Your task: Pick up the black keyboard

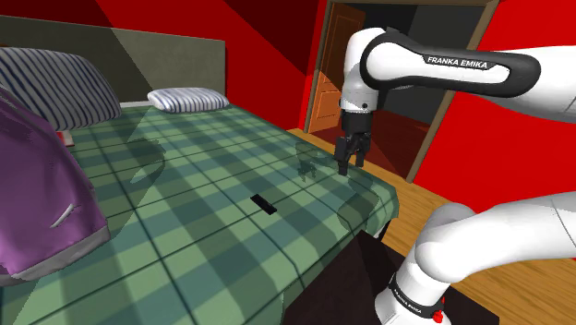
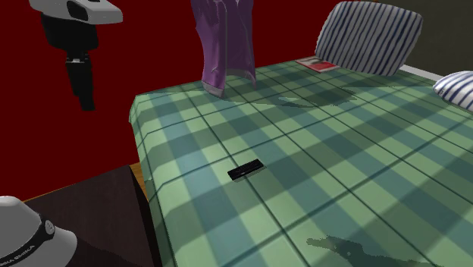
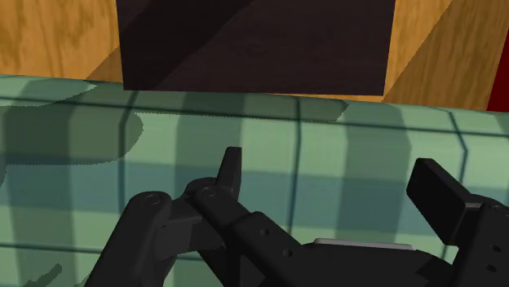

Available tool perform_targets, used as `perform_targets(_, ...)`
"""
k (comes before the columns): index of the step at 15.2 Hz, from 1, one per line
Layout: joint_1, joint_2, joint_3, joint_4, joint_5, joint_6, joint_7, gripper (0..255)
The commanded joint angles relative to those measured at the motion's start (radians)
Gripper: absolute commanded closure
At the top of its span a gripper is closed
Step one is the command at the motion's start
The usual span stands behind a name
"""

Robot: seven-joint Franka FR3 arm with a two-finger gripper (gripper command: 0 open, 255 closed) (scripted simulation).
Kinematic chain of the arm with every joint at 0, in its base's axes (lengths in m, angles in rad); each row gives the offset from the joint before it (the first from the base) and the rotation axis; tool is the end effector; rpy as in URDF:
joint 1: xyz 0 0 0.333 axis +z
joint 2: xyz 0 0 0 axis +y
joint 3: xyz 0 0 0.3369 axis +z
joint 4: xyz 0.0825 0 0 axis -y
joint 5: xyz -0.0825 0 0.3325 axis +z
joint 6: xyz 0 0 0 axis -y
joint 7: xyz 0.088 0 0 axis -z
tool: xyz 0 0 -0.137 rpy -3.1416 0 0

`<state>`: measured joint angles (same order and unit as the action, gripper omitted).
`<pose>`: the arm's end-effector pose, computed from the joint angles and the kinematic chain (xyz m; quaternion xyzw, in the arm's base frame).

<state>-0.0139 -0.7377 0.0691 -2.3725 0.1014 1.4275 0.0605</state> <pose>0.2287 0.0335 0.5462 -0.9941 0.0120 0.1052 0.0224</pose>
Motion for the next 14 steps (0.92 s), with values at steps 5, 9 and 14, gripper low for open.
perform_targets(5, -0.007, 0.083, 0.004, -0.049, -0.015, 0.151, -0.019, 0)
perform_targets(9, -0.015, 0.188, 0.008, -0.075, -0.031, 0.302, -0.033, 0)
perform_targets(14, -0.026, 0.345, 0.013, -0.073, -0.054, 0.481, -0.044, 0)
